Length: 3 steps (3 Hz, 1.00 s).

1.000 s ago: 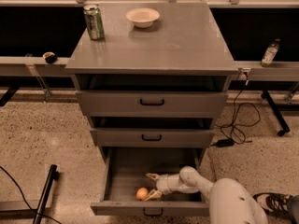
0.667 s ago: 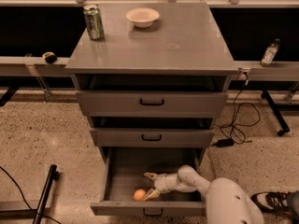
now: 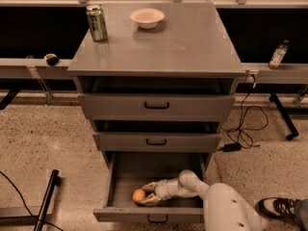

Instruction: Pick orange from bottom drawer and place on counter

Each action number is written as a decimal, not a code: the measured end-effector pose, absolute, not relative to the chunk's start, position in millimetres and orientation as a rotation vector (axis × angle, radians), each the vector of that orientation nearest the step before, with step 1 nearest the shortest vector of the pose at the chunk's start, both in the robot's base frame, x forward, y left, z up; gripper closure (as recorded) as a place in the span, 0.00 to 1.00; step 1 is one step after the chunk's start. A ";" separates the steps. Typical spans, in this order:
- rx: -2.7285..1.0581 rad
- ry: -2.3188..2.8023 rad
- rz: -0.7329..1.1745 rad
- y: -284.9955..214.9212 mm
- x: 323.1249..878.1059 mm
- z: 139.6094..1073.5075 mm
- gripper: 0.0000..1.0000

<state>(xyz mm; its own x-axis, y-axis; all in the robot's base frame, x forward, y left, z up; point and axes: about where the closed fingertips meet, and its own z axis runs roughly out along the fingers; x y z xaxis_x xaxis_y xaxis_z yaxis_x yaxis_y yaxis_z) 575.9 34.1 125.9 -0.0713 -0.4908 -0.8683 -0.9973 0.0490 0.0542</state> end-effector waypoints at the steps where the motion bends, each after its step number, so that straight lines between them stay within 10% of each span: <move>1: -1.511 1.631 0.980 38.0 572.1 128.5 0.84; 3: -1.457 1.539 0.996 42.0 581.3 178.1 1.00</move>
Offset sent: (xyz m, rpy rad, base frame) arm 0.0028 0.0113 0.0563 0.1804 -0.0057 0.0094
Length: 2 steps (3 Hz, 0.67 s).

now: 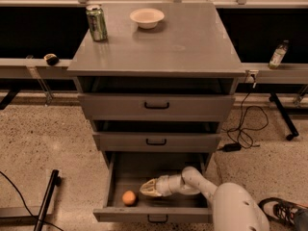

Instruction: Pick orange from bottom drawer and place on counter

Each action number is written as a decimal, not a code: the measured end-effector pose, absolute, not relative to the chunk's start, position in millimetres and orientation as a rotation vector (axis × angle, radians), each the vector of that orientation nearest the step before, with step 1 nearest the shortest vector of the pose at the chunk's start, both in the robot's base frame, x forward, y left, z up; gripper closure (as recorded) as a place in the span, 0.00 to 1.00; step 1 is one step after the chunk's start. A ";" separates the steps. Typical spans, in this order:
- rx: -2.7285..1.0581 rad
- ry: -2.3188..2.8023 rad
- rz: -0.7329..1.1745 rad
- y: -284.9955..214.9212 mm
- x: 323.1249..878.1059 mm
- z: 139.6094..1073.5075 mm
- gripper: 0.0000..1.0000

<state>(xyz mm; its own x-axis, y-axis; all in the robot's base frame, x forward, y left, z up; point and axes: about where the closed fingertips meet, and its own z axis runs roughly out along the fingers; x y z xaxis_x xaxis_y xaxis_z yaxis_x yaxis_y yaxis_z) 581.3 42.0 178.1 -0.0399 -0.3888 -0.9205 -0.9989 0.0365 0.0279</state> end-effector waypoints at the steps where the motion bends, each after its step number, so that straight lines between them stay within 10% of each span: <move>1: -1.469 1.539 0.956 39.0 585.2 193.0 0.84; 2: -1.479 1.564 0.925 36.5 588.4 193.4 0.60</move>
Offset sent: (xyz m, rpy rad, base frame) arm 0.0142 -0.0147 0.0172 -0.0876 -0.0403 -0.0454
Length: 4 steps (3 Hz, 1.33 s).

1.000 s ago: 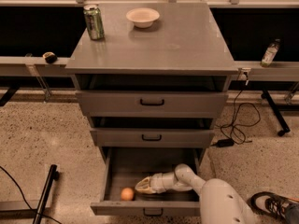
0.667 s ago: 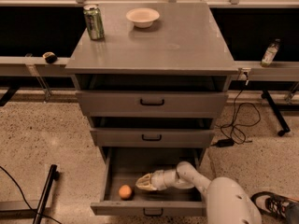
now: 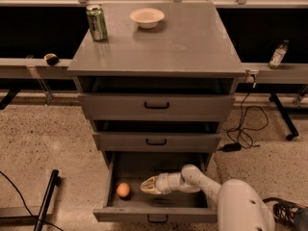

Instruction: Pick orange from bottom drawer and place on counter

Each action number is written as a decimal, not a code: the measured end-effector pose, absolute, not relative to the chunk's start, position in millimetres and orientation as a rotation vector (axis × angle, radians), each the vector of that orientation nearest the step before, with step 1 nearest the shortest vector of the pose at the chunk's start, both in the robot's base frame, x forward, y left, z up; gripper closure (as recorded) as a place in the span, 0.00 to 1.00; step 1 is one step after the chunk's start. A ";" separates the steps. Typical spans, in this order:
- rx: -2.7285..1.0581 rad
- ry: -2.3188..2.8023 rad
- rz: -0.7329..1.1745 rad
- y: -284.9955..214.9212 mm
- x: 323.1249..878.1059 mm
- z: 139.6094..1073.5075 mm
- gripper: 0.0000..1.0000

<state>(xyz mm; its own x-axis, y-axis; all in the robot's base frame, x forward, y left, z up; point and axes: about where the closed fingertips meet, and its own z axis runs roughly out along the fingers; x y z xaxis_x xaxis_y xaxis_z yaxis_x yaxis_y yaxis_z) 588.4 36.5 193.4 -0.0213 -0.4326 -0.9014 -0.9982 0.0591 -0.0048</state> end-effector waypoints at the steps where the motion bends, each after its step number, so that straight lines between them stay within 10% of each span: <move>1: -1.466 1.583 0.915 39.7 593.9 187.1 0.36; 2: -1.455 1.586 0.917 50.2 600.2 179.3 0.07; 4: -1.481 1.575 0.960 74.4 597.7 160.3 0.04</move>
Offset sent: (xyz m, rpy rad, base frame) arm 0.0237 0.0116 -0.0131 -0.0013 -0.0042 -0.0536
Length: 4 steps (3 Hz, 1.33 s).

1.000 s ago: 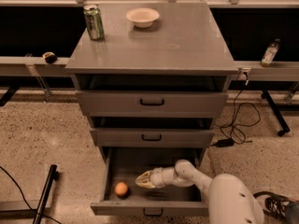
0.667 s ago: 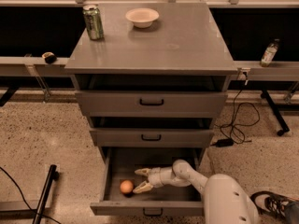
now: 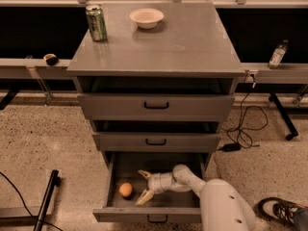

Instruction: Pick orange from bottom drawer and place on counter

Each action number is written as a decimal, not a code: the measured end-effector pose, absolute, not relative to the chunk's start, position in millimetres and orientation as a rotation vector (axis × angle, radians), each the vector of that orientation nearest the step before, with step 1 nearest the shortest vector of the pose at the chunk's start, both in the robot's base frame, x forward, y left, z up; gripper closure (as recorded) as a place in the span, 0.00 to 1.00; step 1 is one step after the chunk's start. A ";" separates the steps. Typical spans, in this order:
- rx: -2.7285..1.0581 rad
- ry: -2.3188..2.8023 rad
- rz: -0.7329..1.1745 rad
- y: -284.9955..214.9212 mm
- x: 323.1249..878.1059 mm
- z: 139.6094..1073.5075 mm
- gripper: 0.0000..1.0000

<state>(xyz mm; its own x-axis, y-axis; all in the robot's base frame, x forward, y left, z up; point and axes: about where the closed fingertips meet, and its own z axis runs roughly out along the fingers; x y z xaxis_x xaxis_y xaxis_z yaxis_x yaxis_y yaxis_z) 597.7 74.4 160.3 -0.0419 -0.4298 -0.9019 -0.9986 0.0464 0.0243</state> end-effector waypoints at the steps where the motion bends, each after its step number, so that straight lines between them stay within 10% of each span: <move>1: -1.493 1.570 0.972 82.6 595.6 154.4 0.13; 4: -1.516 1.564 0.996 103.9 592.4 137.8 0.32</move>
Offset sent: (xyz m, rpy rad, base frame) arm 0.0016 0.0233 -0.0118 -0.0023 0.0027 0.0390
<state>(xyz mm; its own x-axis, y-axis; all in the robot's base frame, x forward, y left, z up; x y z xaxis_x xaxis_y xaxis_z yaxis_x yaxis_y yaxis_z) 592.4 103.9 137.8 -0.0392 -0.4342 -0.9000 -0.9991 0.0049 0.0411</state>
